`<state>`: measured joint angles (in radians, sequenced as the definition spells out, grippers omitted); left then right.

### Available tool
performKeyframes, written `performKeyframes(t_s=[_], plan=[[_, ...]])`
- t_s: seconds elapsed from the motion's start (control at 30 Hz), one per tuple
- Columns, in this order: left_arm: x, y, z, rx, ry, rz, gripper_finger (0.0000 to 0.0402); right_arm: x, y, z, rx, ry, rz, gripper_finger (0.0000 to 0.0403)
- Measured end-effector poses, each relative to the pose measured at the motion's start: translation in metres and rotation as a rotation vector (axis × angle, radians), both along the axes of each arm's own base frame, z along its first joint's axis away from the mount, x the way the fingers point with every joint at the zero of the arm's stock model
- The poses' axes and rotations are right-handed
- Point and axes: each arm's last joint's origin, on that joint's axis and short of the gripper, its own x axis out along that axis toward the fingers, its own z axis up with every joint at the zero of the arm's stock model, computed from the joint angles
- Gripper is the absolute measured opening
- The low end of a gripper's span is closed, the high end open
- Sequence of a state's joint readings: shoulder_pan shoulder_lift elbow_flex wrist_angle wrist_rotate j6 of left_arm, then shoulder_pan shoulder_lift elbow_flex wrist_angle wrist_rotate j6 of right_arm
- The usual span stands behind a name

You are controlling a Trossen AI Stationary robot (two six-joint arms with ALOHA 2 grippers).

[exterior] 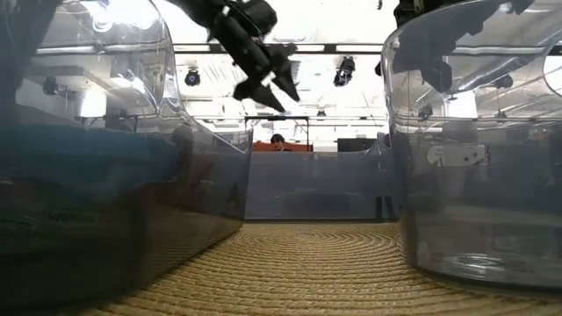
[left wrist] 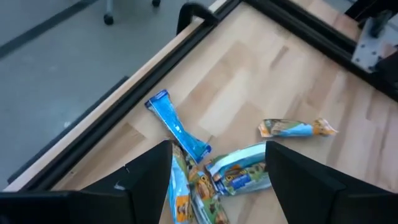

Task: Pick and place Granola Bars by type
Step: Put the bottom right blue granola bar into the top black bin

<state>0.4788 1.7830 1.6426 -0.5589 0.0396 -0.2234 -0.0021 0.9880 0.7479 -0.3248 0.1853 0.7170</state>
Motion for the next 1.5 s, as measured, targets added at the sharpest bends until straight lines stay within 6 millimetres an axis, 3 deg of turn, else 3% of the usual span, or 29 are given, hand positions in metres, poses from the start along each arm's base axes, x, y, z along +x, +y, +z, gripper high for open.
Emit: performKeyframes(t_s=[0.3,0.7,1.23,1.5], plan=[[0.041,0.026,-0.012,-0.028,0.086,0.047,0.024,-0.01,-0.001,0.006,-0.008,-0.016,-0.024,0.0009],[0.076,0.043,-0.02,-0.148,0.104,0.199,0.024,-0.014,-0.001,0.008,-0.009,-0.021,-0.027,0.0009],[0.093,0.049,-0.064,-0.226,0.199,0.232,0.024,-0.016,-0.001,0.005,-0.008,0.016,-0.026,0.0009],[0.099,0.05,-0.073,-0.211,0.186,0.228,0.024,-0.016,-0.001,0.005,-0.006,0.02,-0.025,0.0009]])
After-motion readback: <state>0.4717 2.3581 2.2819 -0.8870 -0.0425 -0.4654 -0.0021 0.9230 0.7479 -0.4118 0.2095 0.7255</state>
